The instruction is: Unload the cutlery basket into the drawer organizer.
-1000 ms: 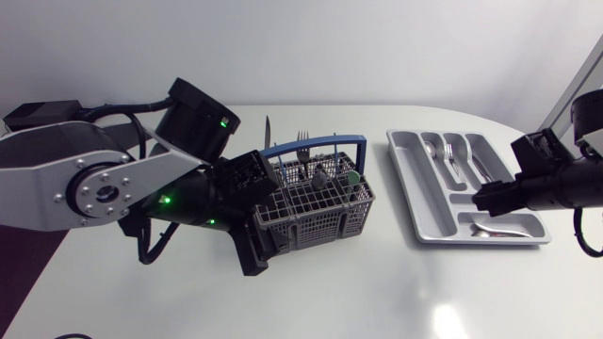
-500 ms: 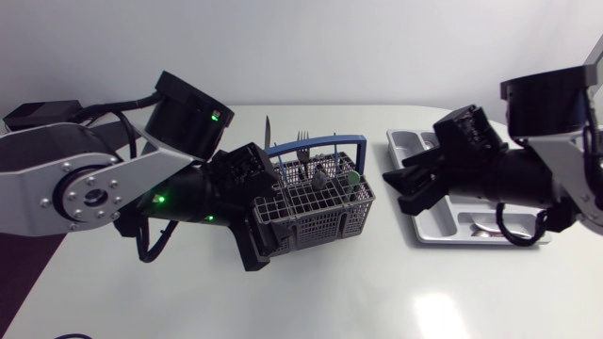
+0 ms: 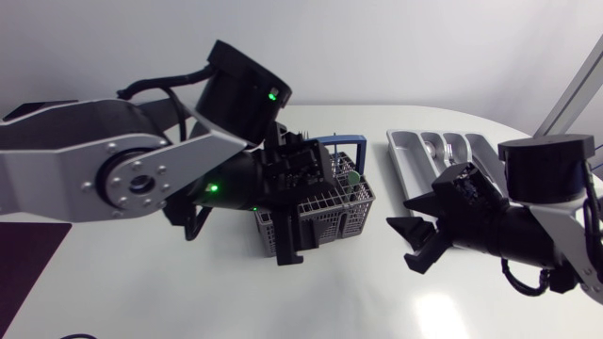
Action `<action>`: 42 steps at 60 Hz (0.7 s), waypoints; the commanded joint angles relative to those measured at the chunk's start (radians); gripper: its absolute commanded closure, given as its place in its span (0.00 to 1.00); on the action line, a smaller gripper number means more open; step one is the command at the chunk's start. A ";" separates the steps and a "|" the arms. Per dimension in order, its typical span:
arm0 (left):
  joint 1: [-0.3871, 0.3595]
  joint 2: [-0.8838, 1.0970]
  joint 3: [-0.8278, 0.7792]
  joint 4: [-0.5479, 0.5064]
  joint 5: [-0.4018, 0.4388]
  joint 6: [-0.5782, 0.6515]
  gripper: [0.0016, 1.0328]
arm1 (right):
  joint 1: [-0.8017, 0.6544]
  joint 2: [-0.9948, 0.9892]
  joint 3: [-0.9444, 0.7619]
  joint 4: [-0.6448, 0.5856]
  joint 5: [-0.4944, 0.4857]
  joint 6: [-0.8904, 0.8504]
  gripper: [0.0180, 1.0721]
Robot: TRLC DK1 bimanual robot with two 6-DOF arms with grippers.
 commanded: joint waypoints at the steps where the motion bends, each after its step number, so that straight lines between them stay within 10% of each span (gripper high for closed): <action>1: -0.016 0.067 0.056 0.009 -0.013 0.110 0.13 | -0.006 -0.037 -0.046 -0.017 0.001 -0.025 0.43; 42: 0.050 0.440 0.480 -0.167 -0.015 0.486 0.14 | -0.007 0.045 -0.090 0.085 -0.002 -0.067 0.43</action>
